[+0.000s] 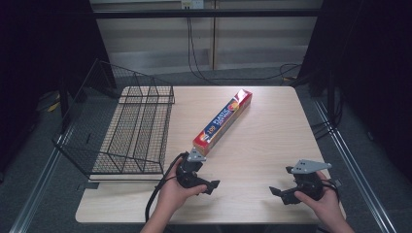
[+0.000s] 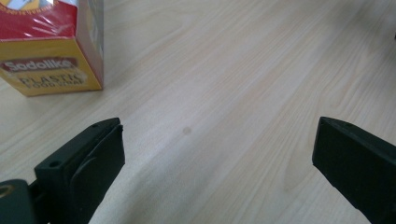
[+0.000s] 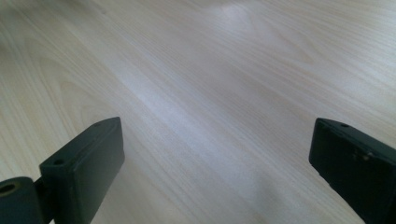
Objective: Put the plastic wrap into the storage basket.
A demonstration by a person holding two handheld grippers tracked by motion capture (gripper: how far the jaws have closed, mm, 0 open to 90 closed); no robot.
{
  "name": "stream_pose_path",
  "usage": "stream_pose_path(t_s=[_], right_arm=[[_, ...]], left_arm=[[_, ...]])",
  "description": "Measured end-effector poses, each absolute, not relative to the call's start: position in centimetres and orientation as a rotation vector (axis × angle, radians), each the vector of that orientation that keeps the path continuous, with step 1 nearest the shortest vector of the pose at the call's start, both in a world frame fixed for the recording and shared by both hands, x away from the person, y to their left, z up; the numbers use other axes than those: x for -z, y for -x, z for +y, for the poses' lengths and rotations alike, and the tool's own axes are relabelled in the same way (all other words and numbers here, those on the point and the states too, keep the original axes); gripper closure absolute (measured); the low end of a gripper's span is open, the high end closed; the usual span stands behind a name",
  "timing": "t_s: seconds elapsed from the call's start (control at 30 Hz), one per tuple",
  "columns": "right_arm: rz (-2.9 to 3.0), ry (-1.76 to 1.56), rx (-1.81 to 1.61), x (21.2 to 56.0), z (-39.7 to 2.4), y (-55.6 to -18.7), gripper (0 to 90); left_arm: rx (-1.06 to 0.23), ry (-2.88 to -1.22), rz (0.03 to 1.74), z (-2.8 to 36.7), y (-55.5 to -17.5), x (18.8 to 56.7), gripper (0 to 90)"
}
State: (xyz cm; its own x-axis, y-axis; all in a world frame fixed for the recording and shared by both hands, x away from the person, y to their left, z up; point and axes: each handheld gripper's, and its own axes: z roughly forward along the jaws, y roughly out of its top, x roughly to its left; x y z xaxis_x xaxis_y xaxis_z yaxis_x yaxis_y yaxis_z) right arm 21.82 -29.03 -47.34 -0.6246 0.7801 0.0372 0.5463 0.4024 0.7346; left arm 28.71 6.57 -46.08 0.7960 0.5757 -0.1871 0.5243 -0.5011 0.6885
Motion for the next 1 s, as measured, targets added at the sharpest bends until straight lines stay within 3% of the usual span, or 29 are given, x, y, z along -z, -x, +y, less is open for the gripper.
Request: stream_pose_path(t_s=[1.0], right_arm=[[2.321,-1.123,-1.061,47.6,-28.7,-21.7,3.8]], left_arm=[[0.010,-2.203,0.900,5.2,-32.4,43.2,0.8]])
